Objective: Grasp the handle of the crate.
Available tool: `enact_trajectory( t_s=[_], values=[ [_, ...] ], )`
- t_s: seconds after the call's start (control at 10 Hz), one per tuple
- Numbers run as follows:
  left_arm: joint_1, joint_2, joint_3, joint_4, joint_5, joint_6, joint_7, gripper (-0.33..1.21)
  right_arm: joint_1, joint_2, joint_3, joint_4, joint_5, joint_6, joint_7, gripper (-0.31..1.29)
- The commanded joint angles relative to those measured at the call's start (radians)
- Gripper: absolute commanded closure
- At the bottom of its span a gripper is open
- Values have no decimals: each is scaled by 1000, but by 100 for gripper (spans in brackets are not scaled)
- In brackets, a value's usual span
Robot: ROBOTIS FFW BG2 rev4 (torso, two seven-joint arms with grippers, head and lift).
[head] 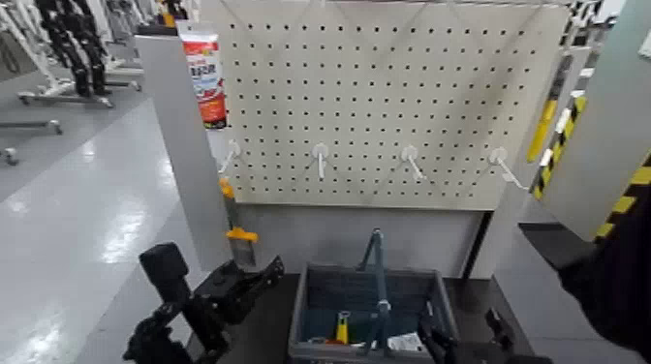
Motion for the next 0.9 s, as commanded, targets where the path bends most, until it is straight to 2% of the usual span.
enact_trajectory(
  t_s=[0.1, 0.3, 0.4, 0.5, 0.9],
  values=[
    [-85, 19, -26, 62, 180, 128, -19, 11, 0, 1, 0, 1, -1, 0, 0, 13],
    [-177, 55, -84, 148, 308, 211, -73, 11, -2, 1, 2, 1, -1, 0, 0, 13],
    [-238, 59, -109, 209, 354, 263, -139, 11, -2, 1, 5, 1, -3, 2, 0, 13],
    [-287, 61, -138, 252, 407, 300, -156, 11, -3, 1, 6, 2, -3, 2, 0, 13],
    [-408, 62, -237, 390, 620, 377, -173, 11, -8, 1, 12, 7, -6, 0, 0, 13]
  ],
)
